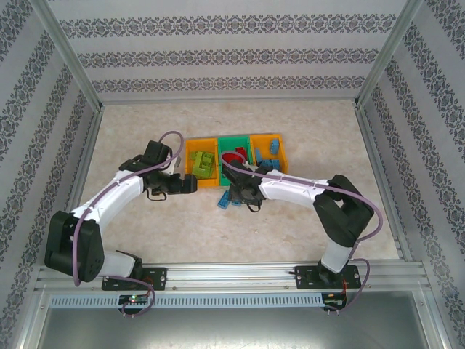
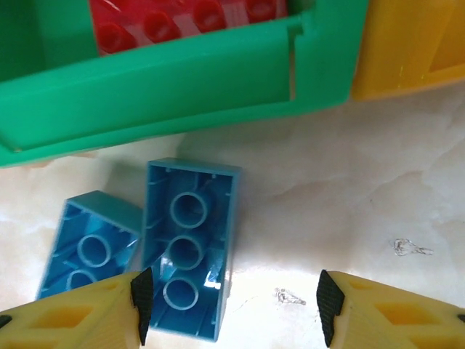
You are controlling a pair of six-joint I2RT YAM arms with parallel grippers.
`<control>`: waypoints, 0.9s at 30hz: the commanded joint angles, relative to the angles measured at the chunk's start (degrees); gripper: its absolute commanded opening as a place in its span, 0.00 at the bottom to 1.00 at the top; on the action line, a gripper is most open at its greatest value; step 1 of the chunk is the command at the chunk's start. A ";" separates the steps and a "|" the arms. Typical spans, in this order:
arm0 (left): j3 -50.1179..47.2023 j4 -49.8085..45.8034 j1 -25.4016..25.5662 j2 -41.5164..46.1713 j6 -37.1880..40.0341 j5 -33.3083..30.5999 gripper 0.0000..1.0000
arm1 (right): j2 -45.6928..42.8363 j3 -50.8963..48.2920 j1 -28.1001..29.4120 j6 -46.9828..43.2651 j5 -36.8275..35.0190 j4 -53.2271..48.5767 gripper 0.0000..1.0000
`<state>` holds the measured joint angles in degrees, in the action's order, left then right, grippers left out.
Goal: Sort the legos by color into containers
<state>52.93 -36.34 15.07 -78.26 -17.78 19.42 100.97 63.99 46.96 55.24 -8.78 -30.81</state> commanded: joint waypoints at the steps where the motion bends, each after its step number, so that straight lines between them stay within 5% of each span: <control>1: -0.68 1.80 1.26 1.46 1.69 0.88 1.00 | 1.32 -0.13 -1.47 2.47 -0.83 -0.41 0.62; 17: 0.07 3.27 3.21 0.17 1.76 1.31 1.00 | -7.97 -11.98 -2.34 3.39 -1.71 -3.51 0.58; 27: 1.48 3.63 4.48 -1.25 1.61 0.91 1.00 | -12.55 -9.35 0.12 -0.85 -4.13 -3.85 0.64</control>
<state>52.86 -33.98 18.68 -78.85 -17.06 19.92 89.32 52.73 45.91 56.25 -10.76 -33.58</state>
